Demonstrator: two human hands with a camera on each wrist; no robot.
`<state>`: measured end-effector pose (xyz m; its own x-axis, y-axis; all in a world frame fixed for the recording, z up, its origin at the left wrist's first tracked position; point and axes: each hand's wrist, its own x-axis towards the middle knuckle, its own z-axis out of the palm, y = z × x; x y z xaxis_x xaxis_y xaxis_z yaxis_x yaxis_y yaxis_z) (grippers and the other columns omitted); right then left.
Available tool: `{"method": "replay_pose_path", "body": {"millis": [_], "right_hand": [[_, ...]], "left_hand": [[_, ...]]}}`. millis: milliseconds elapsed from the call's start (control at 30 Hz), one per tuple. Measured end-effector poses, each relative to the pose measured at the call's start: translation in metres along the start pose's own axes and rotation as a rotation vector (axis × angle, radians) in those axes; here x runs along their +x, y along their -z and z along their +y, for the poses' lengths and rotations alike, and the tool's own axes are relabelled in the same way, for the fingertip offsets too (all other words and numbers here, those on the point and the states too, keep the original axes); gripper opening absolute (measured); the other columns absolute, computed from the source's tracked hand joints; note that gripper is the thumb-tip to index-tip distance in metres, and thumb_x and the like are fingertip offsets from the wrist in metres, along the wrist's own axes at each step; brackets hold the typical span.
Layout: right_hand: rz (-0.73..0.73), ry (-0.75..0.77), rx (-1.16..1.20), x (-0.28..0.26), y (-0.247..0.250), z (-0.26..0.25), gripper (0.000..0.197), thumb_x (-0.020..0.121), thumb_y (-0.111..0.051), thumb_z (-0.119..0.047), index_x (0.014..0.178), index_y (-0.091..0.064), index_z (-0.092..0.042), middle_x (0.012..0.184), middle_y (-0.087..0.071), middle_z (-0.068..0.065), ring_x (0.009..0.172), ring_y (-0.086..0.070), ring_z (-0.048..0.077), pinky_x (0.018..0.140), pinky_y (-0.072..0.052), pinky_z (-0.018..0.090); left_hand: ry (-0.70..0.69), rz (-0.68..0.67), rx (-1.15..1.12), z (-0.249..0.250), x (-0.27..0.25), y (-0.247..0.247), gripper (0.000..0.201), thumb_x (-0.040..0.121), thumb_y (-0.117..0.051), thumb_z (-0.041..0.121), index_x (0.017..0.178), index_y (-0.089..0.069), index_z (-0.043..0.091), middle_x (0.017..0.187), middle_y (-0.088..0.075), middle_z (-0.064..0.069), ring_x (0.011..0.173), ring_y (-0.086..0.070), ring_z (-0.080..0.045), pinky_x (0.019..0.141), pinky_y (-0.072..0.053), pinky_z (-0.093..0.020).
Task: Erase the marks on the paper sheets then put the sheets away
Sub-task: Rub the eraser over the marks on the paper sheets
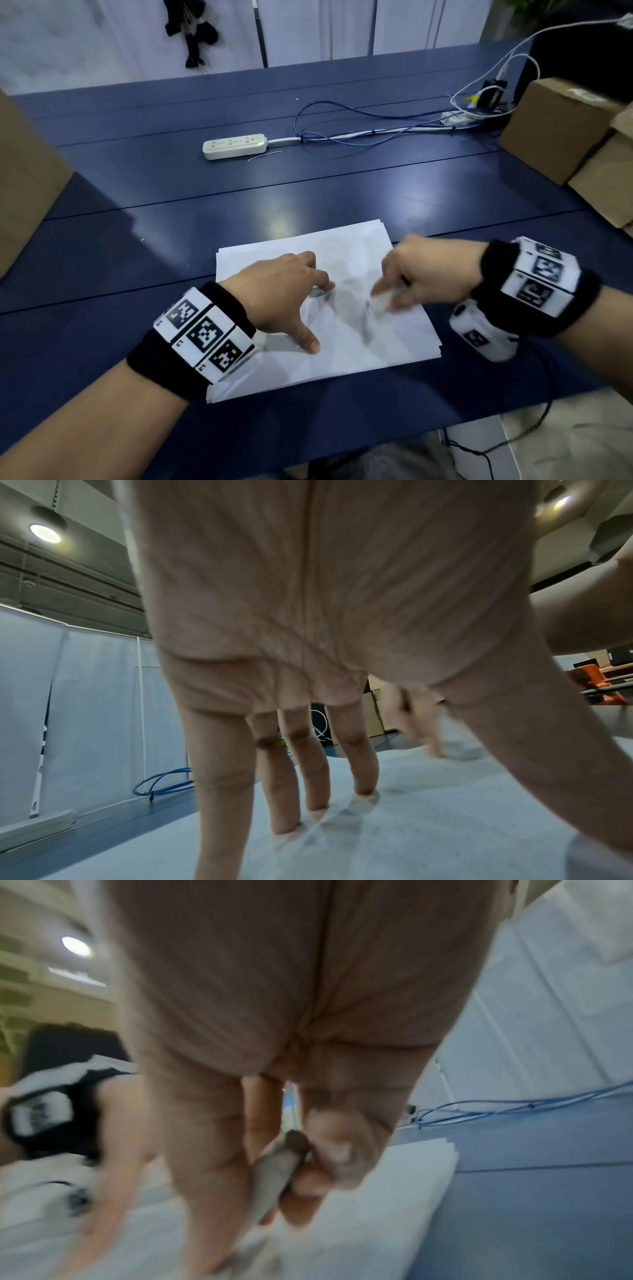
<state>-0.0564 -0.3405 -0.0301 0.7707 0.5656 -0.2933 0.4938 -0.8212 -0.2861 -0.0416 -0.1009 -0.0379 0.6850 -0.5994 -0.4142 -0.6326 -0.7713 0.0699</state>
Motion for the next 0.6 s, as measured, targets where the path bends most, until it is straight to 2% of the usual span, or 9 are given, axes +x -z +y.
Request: {"method": "replay_pose_path", "body": {"millis": [100,133,200,300,333,433,500,567,600], "right_hand": [[0.143,-0.083,-0.038,0.018,0.004,0.012,0.031,0.083,-0.066,-0.038,0.113,-0.069,-0.037,0.060,-0.052,-0.016,0.061,-0.048,-0.004,0.062,-0.038,0.017],[0.132,-0.076,-0.043,0.017,0.004,0.012,0.032,0.083,-0.066,-0.038,0.114,-0.069,-0.036,0.063,-0.052,-0.016,0.062,-0.047,-0.005,0.061,-0.038,0.015],[0.019,-0.001,-0.052,0.006,0.003,0.003,0.032,0.082,-0.067,-0.035,0.114,-0.069,-0.034,0.071,-0.054,-0.015,0.062,-0.046,-0.007,0.057,-0.031,0.006],[-0.235,0.098,0.020,-0.013,-0.003,-0.014,0.032,0.078,-0.071,-0.032,0.110,-0.071,-0.035,0.074,-0.056,-0.017,0.065,-0.052,-0.009,0.060,-0.035,0.005],[-0.255,0.093,0.029,-0.013,-0.002,-0.016,0.031,0.077,-0.072,-0.033,0.108,-0.072,-0.036,0.073,-0.057,-0.017,0.066,-0.053,-0.009,0.061,-0.036,0.006],[-0.053,-0.023,-0.008,0.005,0.003,-0.004,0.019,0.079,-0.072,-0.033,0.098,-0.073,-0.034,0.066,-0.058,-0.013,0.060,-0.052,-0.007,0.056,-0.035,0.006],[0.094,-0.083,-0.039,0.016,0.005,0.005,0.022,0.083,-0.064,-0.041,0.101,-0.072,-0.030,0.065,-0.059,-0.004,0.063,-0.054,0.004,0.058,-0.043,0.016],[0.120,-0.064,-0.095,0.015,0.003,0.009,0.031,0.084,-0.059,-0.043,0.108,-0.071,-0.028,0.076,-0.064,0.003,0.072,-0.056,0.017,0.067,-0.050,0.030],[0.093,-0.022,-0.102,0.008,0.001,0.006,0.030,0.083,-0.060,-0.039,0.110,-0.070,-0.030,0.081,-0.065,0.002,0.071,-0.054,0.014,0.069,-0.048,0.026]], "left_hand": [[0.003,-0.004,0.000,0.001,-0.001,0.001,0.088,0.055,-0.078,0.070,0.131,-0.047,0.041,0.109,-0.039,0.015,0.101,-0.049,-0.012,0.078,-0.052,-0.037],[0.004,-0.003,0.003,0.001,-0.001,0.001,0.087,0.054,-0.078,0.070,0.130,-0.047,0.041,0.109,-0.039,0.015,0.101,-0.049,-0.011,0.077,-0.052,-0.037],[0.009,0.001,0.004,0.000,0.000,0.001,0.087,0.054,-0.078,0.070,0.130,-0.047,0.041,0.109,-0.039,0.015,0.101,-0.049,-0.011,0.076,-0.052,-0.035],[0.006,-0.002,-0.002,-0.001,0.000,-0.001,0.089,0.054,-0.078,0.070,0.132,-0.045,0.042,0.112,-0.039,0.015,0.104,-0.049,-0.011,0.078,-0.053,-0.037],[0.007,-0.003,-0.002,-0.001,0.000,-0.001,0.089,0.054,-0.078,0.070,0.132,-0.046,0.042,0.112,-0.039,0.015,0.104,-0.049,-0.011,0.078,-0.053,-0.037],[0.006,0.002,0.001,-0.001,0.000,-0.001,0.086,0.055,-0.078,0.070,0.130,-0.047,0.042,0.111,-0.040,0.014,0.104,-0.049,-0.012,0.077,-0.052,-0.036],[0.002,0.006,-0.001,0.000,0.000,0.000,0.086,0.055,-0.078,0.069,0.130,-0.047,0.042,0.110,-0.040,0.015,0.102,-0.048,-0.011,0.075,-0.051,-0.034],[0.002,0.010,0.000,0.000,0.001,0.000,0.086,0.054,-0.078,0.070,0.130,-0.048,0.041,0.109,-0.039,0.015,0.101,-0.048,-0.011,0.075,-0.051,-0.035],[0.002,0.011,0.003,-0.001,0.001,0.000,0.086,0.054,-0.078,0.070,0.130,-0.048,0.041,0.109,-0.039,0.015,0.101,-0.048,-0.011,0.075,-0.052,-0.035]]}}
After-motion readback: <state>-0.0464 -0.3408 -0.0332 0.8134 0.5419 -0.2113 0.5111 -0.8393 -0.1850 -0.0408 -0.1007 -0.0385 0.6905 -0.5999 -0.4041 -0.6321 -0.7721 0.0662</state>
